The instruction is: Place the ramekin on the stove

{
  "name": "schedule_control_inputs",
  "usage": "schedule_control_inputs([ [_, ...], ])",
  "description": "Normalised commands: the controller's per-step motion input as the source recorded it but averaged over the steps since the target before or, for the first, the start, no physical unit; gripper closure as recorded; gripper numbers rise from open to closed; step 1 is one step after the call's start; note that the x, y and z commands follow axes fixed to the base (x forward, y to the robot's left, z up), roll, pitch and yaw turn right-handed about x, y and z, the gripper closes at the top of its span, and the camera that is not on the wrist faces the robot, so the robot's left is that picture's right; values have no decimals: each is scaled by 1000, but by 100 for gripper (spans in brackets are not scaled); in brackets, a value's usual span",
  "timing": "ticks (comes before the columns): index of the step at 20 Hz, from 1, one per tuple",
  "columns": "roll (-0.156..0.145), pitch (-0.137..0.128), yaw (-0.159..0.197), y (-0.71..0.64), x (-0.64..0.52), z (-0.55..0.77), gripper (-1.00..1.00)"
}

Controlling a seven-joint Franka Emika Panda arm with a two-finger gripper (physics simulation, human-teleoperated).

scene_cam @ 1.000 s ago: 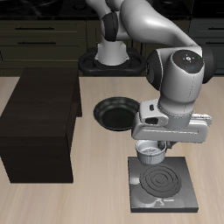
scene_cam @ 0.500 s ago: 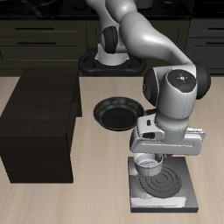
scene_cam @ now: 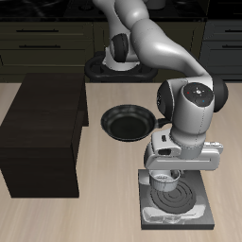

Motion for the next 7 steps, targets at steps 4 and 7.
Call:
schedule_control_inputs([
  [4, 10, -13, -10, -42, 16, -43, -100],
  [7, 0, 2, 7, -43, -12, -65, -100],
])
